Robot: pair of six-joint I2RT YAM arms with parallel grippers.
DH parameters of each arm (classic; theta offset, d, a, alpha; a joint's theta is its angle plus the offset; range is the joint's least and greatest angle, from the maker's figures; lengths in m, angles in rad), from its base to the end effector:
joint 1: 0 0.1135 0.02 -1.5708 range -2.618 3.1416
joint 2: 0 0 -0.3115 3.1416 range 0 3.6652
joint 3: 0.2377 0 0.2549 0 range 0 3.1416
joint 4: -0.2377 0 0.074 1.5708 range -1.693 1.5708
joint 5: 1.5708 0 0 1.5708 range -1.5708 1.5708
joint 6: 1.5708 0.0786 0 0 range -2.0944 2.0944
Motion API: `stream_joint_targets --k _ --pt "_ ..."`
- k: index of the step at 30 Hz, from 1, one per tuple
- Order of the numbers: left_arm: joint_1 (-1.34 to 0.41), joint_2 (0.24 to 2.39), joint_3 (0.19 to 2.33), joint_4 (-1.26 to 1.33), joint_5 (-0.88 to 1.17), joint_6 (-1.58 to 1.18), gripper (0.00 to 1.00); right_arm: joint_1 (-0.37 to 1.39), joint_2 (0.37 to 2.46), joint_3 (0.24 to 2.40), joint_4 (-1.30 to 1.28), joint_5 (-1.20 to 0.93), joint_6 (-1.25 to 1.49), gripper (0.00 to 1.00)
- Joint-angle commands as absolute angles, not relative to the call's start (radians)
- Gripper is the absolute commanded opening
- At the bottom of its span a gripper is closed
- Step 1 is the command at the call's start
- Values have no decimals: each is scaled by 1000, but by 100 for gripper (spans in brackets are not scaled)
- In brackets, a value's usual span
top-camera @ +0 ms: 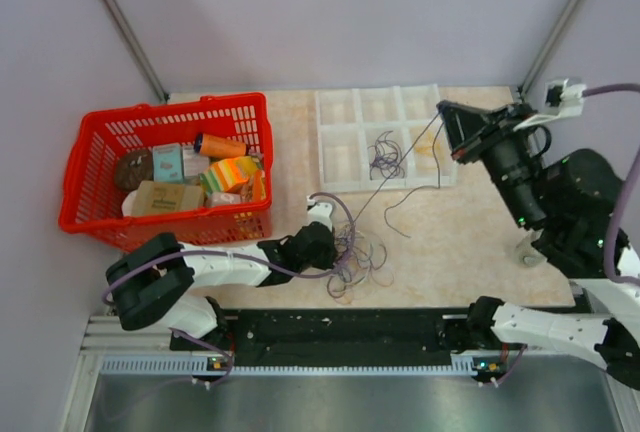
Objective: Untangle the cables
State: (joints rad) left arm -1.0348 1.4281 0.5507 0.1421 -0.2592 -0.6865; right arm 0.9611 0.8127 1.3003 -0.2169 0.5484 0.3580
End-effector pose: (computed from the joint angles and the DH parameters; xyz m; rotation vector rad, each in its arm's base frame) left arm 0.1661 -0.2403 0.1691 0.2728 2.3336 -0.5902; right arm 0.1095 0.0852 0.5465 0.0729 1.3786 0.7557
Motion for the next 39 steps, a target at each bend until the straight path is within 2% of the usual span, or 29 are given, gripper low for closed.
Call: stream_joint_targets --k 1,8,11,14,19,24,32,35,39 --pt "-1034 1413 532 118 -321 -690 0 960 949 1644 -291 584 132 0" --pt "-1035 1390 489 114 -345 -696 0 960 1205 2188 -287 568 -127 0" --pt "-1035 1382 480 88 -357 -707 0 960 1310 2359 -284 540 -181 0" --pt "-1037 1361 469 68 -362 -703 0 960 1364 2430 -258 511 -216 0" --pt "-1040 1254 477 29 -347 -657 0 951 1359 2254 -118 569 -313 0" --pt "-1042 1161 489 5 -304 -627 0 821 1344 2097 -114 541 -145 0" --pt "-1043 1055 474 -37 -281 -621 1 744 1299 1766 -9 508 -37 0" --pt "-1042 1046 471 -38 -276 -615 2 651 1313 1715 -9 453 73 0" --pt "-1042 1052 480 -51 -265 -615 2 615 1354 1720 -9 430 106 0"
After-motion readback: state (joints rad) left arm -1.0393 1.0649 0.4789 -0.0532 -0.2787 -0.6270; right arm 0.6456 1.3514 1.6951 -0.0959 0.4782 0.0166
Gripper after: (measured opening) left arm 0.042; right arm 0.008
